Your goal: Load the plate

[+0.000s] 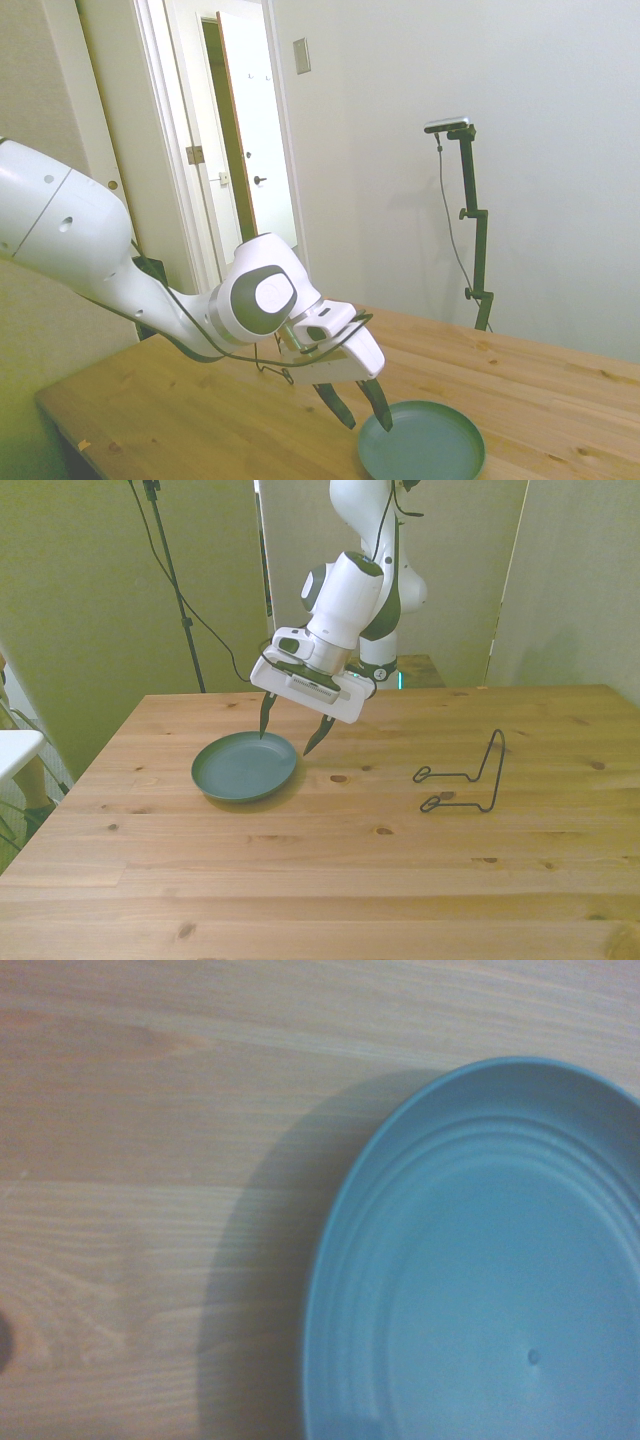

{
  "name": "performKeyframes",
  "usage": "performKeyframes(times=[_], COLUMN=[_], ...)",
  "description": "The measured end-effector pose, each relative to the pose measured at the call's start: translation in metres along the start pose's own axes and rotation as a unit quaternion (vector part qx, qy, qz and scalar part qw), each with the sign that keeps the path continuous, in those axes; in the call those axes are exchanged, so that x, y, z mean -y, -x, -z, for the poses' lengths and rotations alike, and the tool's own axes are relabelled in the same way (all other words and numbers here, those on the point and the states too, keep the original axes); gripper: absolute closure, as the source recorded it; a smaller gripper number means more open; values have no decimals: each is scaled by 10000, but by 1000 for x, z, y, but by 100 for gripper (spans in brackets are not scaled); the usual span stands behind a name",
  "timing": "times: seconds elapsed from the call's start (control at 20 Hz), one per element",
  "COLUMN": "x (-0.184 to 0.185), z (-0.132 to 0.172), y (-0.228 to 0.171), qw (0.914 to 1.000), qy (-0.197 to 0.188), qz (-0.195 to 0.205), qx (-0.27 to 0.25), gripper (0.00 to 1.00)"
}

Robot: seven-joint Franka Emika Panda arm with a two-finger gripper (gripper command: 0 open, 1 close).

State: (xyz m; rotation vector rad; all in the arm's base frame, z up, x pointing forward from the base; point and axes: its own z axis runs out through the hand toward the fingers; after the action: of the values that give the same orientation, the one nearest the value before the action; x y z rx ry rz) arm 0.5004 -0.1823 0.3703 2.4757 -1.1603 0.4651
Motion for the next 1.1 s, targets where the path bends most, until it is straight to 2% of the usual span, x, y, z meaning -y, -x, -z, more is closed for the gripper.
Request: performKeyframes(times=[0.35,0.4,1.1], x=[5,6,5], z=[-7,-7,-28], y=[-2,-2,0], qw=[9999,9999,9999], qy=[-86,-86,47], qz=[47,54,142], qx=[-56,-56,76], gripper=[0,100,100])
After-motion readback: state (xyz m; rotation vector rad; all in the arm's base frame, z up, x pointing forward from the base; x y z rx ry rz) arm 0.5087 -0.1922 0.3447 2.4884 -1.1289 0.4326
